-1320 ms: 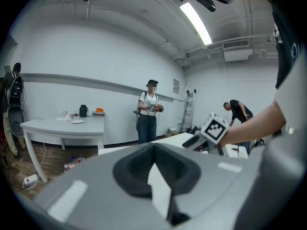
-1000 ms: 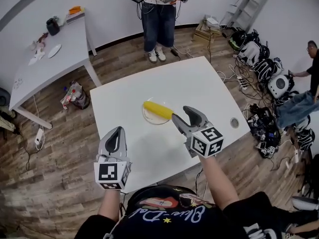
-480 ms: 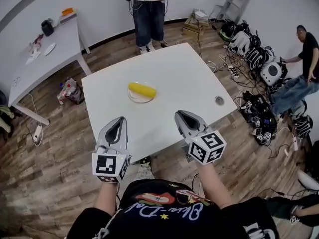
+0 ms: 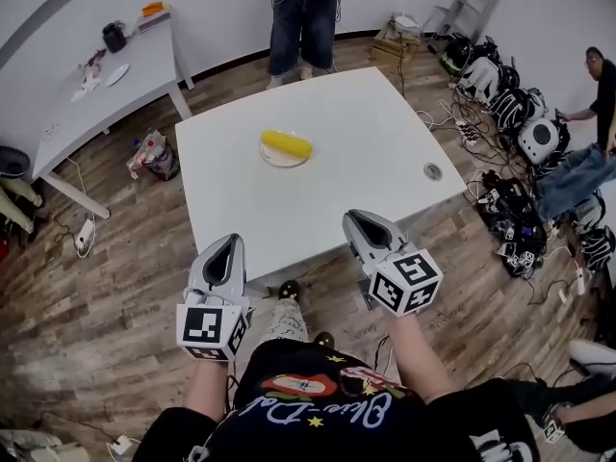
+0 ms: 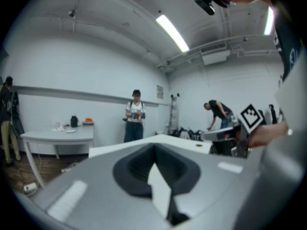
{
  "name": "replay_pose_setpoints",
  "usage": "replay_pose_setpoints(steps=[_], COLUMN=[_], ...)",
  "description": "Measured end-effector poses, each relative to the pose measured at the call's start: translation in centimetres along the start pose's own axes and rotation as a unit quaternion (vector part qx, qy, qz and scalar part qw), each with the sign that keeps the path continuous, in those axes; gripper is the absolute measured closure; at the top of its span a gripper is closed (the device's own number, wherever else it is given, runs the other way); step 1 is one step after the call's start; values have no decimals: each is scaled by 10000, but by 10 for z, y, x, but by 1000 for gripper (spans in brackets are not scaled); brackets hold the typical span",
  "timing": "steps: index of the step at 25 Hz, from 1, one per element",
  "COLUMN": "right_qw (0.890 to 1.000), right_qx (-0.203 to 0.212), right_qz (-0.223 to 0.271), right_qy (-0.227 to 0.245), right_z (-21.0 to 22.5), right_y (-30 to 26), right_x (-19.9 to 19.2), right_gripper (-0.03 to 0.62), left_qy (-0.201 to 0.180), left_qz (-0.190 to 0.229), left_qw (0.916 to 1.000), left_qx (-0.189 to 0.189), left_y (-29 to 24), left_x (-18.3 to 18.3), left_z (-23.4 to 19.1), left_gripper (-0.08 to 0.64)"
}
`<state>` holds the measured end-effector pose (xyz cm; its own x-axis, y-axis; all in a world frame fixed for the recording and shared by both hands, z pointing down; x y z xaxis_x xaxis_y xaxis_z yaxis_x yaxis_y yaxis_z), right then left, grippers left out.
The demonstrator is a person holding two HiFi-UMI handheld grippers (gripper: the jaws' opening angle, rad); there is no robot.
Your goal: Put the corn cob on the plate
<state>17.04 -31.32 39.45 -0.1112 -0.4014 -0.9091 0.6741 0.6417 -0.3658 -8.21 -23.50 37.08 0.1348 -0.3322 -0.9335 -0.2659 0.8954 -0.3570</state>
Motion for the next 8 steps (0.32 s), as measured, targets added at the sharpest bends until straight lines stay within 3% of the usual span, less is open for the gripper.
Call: replay_pose_setpoints(steps=[8], right_qw=[10000], right_qx=[54], right_qz=[41], right_qy=[42], right_z=[-21], right_y=[15], right_x=[3], right_gripper=[552], left_qy=[-281], left_qz=[106], left_qw=[9995], left_qx=[89], left_y=[23], left_x=[11], left_z=[3], left_gripper=[568])
Point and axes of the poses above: the fingertips, and each gripper's own axes: y backward along the fingers, z to its right, x out of its top, the point moved 7 cm from there along y, backward along the fingers, and after that the axes turned 12 degrees about -z, right-handed, at the moved point
